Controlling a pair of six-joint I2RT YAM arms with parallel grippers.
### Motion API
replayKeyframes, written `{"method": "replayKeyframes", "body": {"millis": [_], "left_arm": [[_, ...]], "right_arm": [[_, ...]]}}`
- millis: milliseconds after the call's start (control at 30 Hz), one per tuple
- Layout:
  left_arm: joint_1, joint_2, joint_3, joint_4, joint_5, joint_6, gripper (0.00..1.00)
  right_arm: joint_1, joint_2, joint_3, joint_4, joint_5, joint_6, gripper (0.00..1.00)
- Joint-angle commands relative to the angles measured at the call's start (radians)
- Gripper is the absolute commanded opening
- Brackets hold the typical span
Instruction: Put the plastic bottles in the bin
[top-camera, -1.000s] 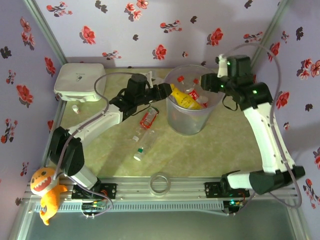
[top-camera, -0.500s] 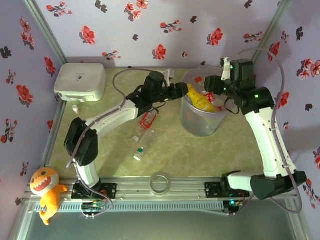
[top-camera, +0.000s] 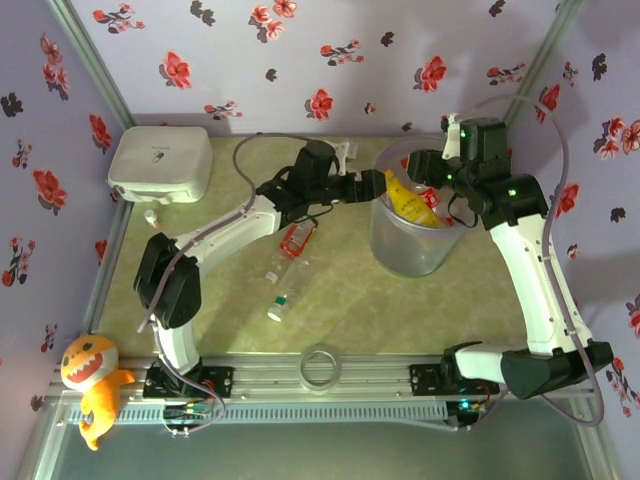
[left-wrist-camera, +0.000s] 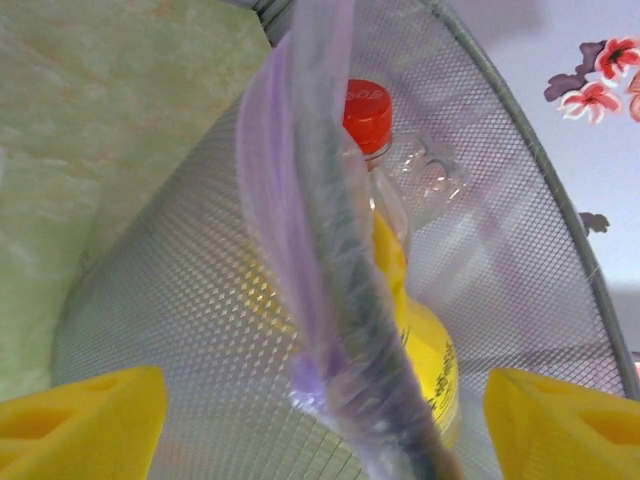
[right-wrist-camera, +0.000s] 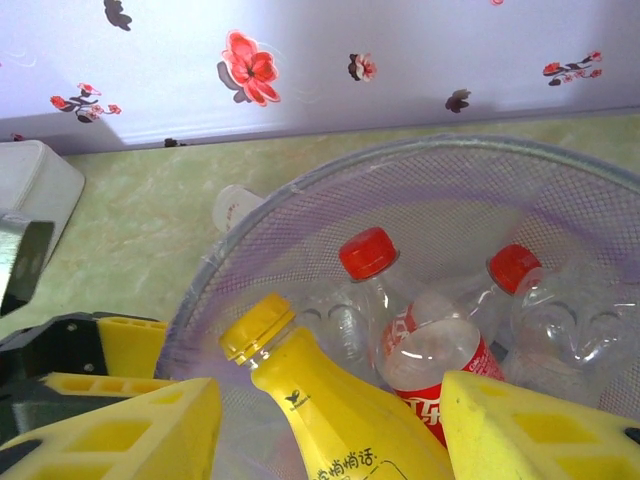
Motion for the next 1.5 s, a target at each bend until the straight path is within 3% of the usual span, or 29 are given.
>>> {"method": "replayKeyframes", "body": {"millis": [0, 300, 500, 733, 1233, 1467], "left_arm": [[0.050, -0.112, -0.029, -0.081, -0.021, 0.096, 0.90], [0.214, -0.330, -0.272, -0.251, -0.104, 0.218, 0.97], [0.233, -0.418, -0.416, -0.439, -0.204, 0.384, 0.97], [0.257, -0.348, -0.521, -0.452, -0.212, 0.431, 0.96], [0.261, -0.144, -0.499, -0.461, -0.206, 0.457, 0.87], [0.261, -0.081, -0.498, -0.429, -0.219, 0.441, 0.84]], "right_arm": [[-0.004, -0.011, -0.004, 0.020, 0.006, 0.008, 0.61], [-0.007, -0.018, -0.003, 0.014, 0.022, 0.000, 0.63], [-0.006, -0.017, -0.005, 0.011, 0.028, -0.007, 0.65], [-0.007, -0.020, -0.016, 0.017, 0.007, 0.015, 0.71], [-0.006, -0.047, 0.001, -0.033, 0.027, -0.002, 0.75], [-0.006, -0.043, -0.004, -0.033, 0.010, 0.002, 0.81]]}}
